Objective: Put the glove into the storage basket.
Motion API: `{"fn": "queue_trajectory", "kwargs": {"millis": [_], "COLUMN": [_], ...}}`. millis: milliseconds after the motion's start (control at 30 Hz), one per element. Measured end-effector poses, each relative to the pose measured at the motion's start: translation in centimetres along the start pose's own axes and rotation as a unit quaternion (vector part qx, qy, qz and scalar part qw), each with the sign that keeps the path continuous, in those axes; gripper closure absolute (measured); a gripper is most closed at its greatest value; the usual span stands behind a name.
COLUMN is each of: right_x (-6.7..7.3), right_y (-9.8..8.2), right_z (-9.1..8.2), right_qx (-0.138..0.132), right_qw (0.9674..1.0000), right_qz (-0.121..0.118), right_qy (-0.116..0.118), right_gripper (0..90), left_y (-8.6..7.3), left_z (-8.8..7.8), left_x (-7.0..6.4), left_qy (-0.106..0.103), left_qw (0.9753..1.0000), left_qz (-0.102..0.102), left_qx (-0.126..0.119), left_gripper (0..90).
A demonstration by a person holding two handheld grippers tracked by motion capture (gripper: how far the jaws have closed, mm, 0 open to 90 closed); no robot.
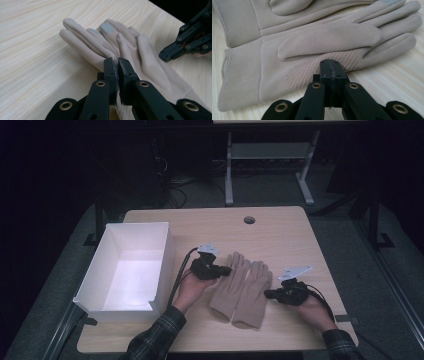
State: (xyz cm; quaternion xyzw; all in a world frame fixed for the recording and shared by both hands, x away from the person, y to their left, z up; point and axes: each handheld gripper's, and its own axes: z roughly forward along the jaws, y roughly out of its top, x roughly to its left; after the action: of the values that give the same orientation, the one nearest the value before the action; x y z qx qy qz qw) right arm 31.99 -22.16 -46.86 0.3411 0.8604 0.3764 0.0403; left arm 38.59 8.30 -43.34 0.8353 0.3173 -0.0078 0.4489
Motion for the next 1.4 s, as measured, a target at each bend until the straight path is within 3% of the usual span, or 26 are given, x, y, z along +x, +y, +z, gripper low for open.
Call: {"fn": "queue_trajectory", "kwargs": {"millis": [200, 533, 900, 1200, 1400], "right_x": [0.4, 1.4, 2.8, 2.8, 2.9], "right_y": [0.6, 1.7, 2.6, 2.6, 2.6], "right_z": [0.7, 2.2, 3.5, 3.6, 3.6], "right_qx": [0.000, -0.001, 0.001, -0.001, -0.001], "right_qw": [0.9999, 0.9995, 0.9990, 0.9991, 0.9992], "right_qz": [-0.013, -0.023, -0.034, -0.035, -0.031], "right_qy": [0.007, 0.019, 0.028, 0.026, 0.026], "right_gripper": [89.9, 90.0, 90.0, 90.0, 90.0], "left_y": [0.8, 1.4, 1.4, 1.4, 1.4], "left_z": [0.1, 0.2, 0.5, 0.9, 1.6], "left_x": [-0.4, -1.2, -2.0, -3.7, -4.3], "left_qy": [-0.011, -0.026, -0.036, -0.059, -0.061], "left_qw": [0.9998, 0.9994, 0.9989, 0.9972, 0.9967], "left_qz": [0.004, 0.015, 0.027, 0.045, 0.052], "left_qx": [-0.015, -0.018, -0.012, 0.001, 0.011], "left_gripper": [85.6, 86.0, 87.2, 87.5, 87.5]}}
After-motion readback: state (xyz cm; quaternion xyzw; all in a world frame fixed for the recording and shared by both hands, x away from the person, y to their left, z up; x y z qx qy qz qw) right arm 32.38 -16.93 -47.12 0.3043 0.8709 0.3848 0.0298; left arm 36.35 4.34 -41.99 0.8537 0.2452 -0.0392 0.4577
